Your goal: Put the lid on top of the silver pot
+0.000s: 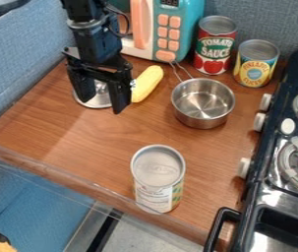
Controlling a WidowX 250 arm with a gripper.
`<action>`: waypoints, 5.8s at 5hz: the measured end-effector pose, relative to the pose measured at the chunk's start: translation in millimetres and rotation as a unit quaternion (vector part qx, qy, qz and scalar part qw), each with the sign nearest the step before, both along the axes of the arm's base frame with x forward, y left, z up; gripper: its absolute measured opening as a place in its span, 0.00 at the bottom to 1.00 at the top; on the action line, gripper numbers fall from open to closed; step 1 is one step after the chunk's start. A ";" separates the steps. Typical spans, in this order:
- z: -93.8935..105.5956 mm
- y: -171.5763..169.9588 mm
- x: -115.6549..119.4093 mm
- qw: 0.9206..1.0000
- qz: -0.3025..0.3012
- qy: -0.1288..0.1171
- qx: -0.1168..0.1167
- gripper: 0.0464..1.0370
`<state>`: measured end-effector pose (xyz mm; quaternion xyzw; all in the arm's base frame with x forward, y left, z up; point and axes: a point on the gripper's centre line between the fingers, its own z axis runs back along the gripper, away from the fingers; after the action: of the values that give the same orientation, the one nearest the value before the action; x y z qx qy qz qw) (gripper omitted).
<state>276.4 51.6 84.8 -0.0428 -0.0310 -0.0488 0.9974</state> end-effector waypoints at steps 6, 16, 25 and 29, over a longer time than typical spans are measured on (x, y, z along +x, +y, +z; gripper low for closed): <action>-47.0 70.2 106.0 0.997 0.067 0.003 0.024 0.96; -71.1 99.3 94.0 0.991 0.116 0.068 0.027 0.24; -49.5 -97.9 149.5 0.999 0.020 -0.031 0.007 0.24; -15.3 -107.2 148.8 0.999 0.017 -0.037 -0.023 0.89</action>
<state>425.2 -55.6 69.5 -0.0637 -0.0694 -0.0329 0.9950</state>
